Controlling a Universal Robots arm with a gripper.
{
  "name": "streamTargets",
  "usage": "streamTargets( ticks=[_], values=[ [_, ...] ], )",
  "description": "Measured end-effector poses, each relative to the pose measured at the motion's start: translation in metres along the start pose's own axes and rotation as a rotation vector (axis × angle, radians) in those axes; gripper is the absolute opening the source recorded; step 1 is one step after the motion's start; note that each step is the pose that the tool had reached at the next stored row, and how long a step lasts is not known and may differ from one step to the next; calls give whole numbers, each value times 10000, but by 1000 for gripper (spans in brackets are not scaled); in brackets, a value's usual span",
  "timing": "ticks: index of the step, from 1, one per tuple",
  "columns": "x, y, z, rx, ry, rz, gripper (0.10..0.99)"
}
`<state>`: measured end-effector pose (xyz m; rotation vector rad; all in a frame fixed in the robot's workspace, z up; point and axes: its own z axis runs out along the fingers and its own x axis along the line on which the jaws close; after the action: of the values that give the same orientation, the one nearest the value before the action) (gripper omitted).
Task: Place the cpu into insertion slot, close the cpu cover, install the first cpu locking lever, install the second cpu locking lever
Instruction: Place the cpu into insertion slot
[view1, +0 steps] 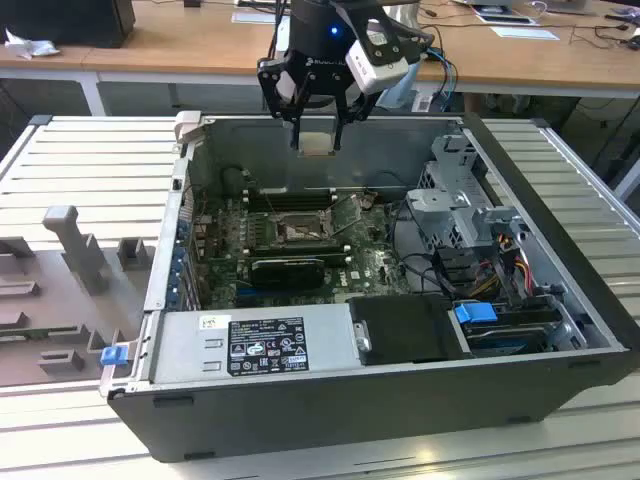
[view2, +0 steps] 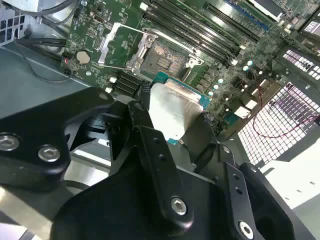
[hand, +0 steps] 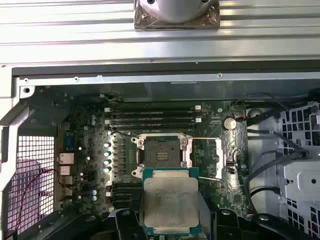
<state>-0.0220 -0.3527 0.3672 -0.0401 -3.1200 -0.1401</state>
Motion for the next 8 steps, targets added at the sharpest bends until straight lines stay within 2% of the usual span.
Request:
streamTargets(
  ticks=[8],
  values=[
    [1, 0, 0, -7, -35, 384, 529]
  ],
)
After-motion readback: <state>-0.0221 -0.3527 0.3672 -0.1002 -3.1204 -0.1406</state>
